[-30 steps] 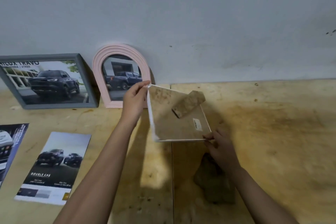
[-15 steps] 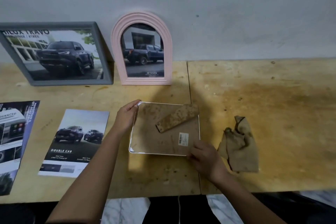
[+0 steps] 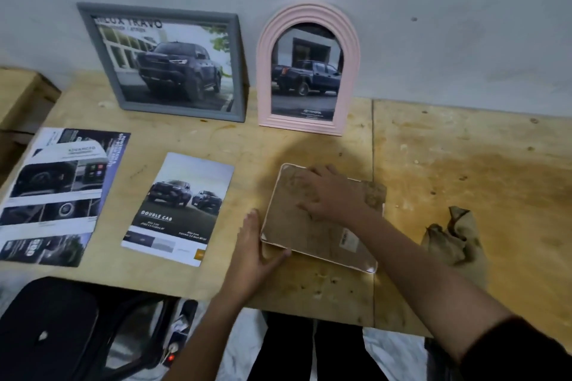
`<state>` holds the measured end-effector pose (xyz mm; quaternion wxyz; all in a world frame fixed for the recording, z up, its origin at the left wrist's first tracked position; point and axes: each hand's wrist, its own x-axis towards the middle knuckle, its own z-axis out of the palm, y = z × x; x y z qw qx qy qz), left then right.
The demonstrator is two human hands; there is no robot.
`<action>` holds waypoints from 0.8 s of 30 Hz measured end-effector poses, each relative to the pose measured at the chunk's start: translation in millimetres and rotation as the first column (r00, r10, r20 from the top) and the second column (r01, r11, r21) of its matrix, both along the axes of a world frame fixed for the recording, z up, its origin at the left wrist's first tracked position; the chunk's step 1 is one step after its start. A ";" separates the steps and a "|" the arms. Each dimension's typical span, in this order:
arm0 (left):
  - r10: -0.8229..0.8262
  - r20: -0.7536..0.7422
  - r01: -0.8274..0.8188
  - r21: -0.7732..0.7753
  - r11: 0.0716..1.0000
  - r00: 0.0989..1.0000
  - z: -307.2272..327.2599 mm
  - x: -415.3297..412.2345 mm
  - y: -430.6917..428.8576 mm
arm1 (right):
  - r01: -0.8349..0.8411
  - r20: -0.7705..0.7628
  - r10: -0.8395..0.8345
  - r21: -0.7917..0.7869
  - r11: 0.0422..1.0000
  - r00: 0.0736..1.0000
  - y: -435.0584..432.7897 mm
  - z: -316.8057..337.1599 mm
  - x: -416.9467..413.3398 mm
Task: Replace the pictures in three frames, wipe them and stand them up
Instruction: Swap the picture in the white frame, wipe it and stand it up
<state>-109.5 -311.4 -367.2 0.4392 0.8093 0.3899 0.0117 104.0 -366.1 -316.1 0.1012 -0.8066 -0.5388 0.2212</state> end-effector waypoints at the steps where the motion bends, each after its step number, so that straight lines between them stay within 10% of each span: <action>1: -0.007 -0.030 0.009 0.045 0.999 1.000 -1.3 -3.2 -6.7 | -0.037 0.023 0.038 -0.067 0.997 0.999 16.4 0.3 -0.8; 9: -0.006 -0.084 0.030 0.293 0.956 0.996 -23.0 -4.1 -20.3 | -0.162 0.187 0.233 -0.333 0.929 0.954 53.9 0.7 -2.6; 24: 0.013 -0.060 0.004 0.275 0.961 0.998 -23.1 -4.0 -19.9 | -0.391 0.376 0.622 -0.530 0.753 0.687 86.1 21.1 -10.5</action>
